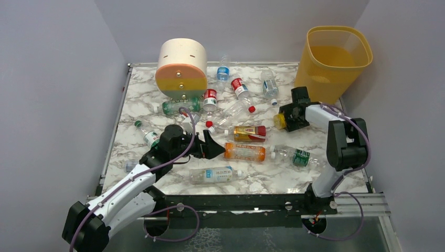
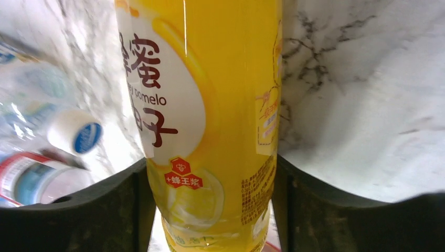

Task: Put the plastic bottles in the bin
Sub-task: Pick up the plastic bottle at the center of the board, then place the plastic bottle in the trash bin.

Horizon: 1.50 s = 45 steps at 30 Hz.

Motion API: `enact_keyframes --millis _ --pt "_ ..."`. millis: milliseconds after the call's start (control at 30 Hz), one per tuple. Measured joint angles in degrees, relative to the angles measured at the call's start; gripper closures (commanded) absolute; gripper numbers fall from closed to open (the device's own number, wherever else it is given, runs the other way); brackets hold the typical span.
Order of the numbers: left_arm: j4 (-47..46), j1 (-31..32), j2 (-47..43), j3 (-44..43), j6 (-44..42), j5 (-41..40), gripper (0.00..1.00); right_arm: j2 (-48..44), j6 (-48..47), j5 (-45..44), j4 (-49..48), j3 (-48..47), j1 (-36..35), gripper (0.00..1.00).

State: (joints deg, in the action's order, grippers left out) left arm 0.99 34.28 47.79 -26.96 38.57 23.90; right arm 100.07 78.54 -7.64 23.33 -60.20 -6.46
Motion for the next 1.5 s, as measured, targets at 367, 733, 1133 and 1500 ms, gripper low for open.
enact_keyframes --millis 367,733,1133,1500 --pt "1.33 0.0 1.16 -1.05 -0.35 -0.61 0.01 -14.08 -5.2 -2.36 0.79 9.92 -4.59 0.47" --pt "1.92 0.0 7.43 -8.13 -2.73 -1.05 0.01 -29.97 -15.19 -1.68 4.26 10.54 -7.52 0.47" --pt "3.67 0.09 10.82 -11.3 -5.03 -1.51 0.01 -47.08 -26.82 -2.01 14.19 0.5 -7.54 0.46" --pt "4.35 0.09 12.74 -11.3 -5.25 -1.49 0.01 -34.86 -36.63 -7.63 14.43 -22.53 -7.52 0.41"
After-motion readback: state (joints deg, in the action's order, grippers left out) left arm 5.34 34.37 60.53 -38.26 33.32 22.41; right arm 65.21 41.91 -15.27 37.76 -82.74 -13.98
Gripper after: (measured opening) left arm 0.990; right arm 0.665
